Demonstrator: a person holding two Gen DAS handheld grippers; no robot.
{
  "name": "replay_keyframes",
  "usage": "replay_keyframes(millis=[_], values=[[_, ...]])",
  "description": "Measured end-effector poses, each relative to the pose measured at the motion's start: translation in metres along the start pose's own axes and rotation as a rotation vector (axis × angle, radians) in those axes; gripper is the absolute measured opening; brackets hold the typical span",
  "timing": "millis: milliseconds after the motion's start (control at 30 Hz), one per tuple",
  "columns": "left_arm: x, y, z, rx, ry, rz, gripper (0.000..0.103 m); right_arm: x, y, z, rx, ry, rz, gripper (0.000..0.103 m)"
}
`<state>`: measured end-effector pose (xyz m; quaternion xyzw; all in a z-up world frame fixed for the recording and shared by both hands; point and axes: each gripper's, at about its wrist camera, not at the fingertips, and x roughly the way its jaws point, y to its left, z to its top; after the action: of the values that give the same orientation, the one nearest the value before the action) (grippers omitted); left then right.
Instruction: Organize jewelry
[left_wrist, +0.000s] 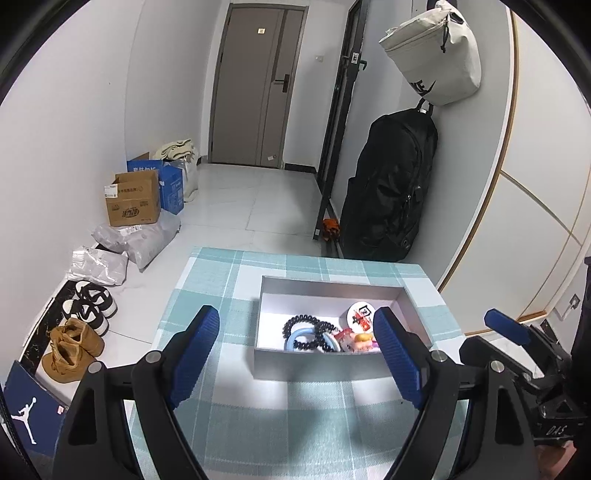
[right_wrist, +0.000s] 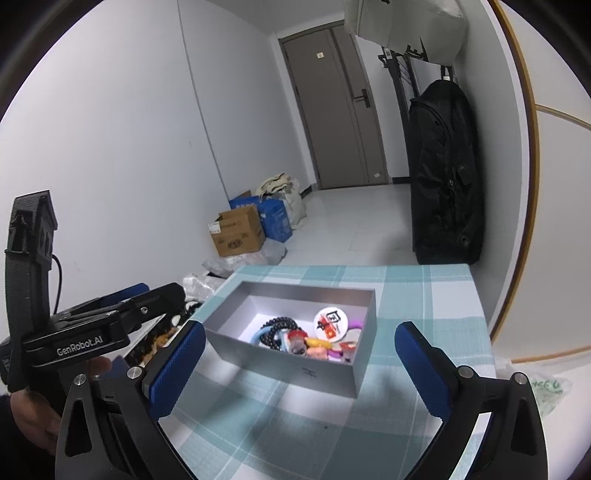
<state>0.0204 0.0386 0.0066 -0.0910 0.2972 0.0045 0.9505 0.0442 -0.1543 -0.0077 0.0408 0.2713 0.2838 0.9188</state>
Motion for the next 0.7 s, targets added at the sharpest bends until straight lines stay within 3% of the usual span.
replay_keyframes(millis=[700], values=[[-0.01, -0.009, -0.011, 0.032, -0.015, 0.046, 0.082, -0.005, -0.001, -0.007, 0.013, 0.004, -0.002, 0.103]])
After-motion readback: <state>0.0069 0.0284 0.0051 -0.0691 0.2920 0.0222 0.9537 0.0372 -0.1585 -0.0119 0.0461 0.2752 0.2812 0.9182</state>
